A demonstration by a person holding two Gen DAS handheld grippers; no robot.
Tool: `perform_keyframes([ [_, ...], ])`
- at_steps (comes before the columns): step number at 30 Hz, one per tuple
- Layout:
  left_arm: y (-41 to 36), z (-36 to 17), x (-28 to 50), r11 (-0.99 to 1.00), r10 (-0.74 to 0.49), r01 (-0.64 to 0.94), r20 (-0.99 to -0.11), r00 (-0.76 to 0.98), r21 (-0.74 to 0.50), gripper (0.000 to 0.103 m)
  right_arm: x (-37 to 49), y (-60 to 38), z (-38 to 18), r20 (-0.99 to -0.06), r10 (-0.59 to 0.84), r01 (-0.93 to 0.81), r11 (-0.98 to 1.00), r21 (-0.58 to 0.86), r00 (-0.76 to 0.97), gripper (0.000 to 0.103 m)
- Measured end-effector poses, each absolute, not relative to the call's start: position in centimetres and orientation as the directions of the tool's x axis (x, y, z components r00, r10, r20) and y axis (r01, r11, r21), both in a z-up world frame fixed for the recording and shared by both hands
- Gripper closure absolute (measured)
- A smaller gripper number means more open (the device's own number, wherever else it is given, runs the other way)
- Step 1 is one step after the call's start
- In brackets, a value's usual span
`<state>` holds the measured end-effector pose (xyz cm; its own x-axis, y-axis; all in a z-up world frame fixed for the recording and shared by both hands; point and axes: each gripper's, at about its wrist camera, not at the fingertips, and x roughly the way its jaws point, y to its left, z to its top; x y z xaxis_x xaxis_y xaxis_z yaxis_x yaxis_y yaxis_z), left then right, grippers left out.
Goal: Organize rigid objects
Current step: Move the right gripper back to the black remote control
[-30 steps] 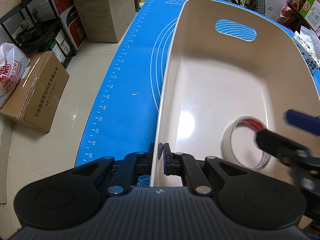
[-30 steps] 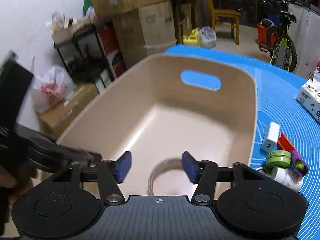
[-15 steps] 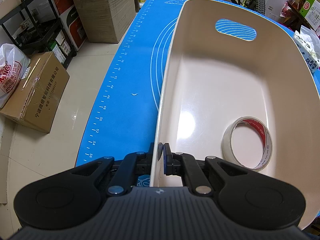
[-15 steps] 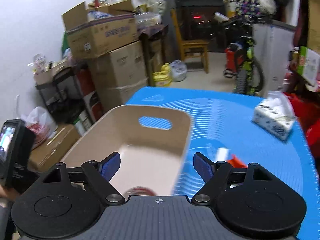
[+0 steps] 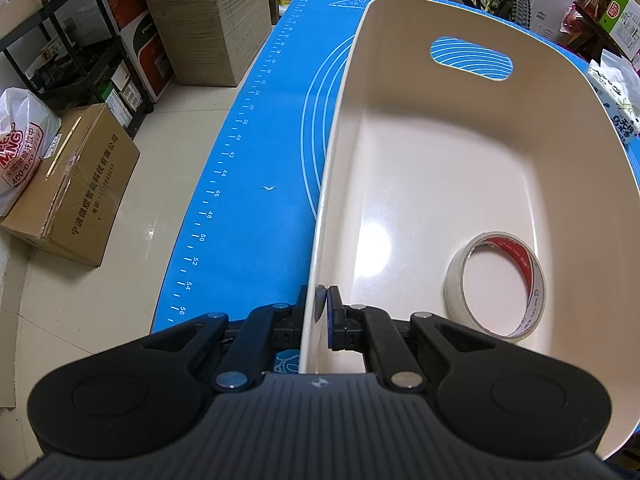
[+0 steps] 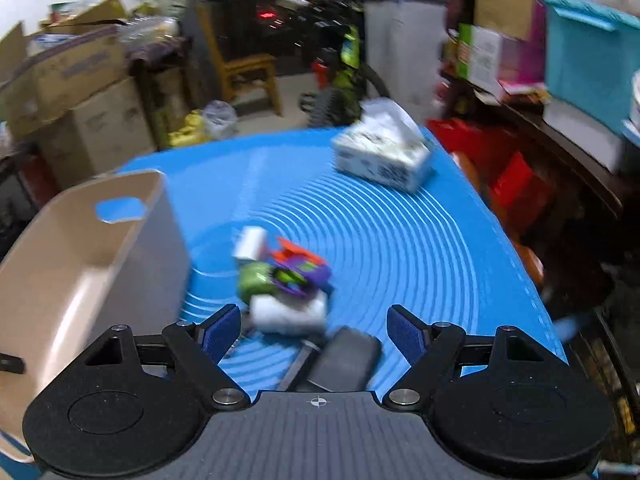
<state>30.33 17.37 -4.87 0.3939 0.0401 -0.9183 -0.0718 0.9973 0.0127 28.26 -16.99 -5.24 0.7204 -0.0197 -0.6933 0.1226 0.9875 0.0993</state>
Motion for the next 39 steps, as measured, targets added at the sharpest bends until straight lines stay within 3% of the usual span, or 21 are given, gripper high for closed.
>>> perform_keyframes([
  [18, 17.3, -5.0, 30.3, 0.998, 0.046, -0.066, -0.921, 0.387, 0.022, 0.094, 28.5, -17.2, -10.6, -0.809, -0.09, 0.195, 0.98, 0.031, 0.58, 0.02],
  [35, 17.3, -5.0, 30.3, 0.998, 0.046, -0.066, -0.921, 0.387, 0.022, 0.094, 29.2, -16.2, -12.1, -0.848, -0.099, 0.259, 0.965, 0.046, 0.521, 0.02],
  [39, 17.2, -5.0, 30.3, 0.998, 0.046, -0.067, -0.921, 0.387, 0.022, 0.094, 29.2, -15.0, -12.5, -0.84, -0.153, 0.268, 0.963, -0.01, 0.52, 0.02],
])
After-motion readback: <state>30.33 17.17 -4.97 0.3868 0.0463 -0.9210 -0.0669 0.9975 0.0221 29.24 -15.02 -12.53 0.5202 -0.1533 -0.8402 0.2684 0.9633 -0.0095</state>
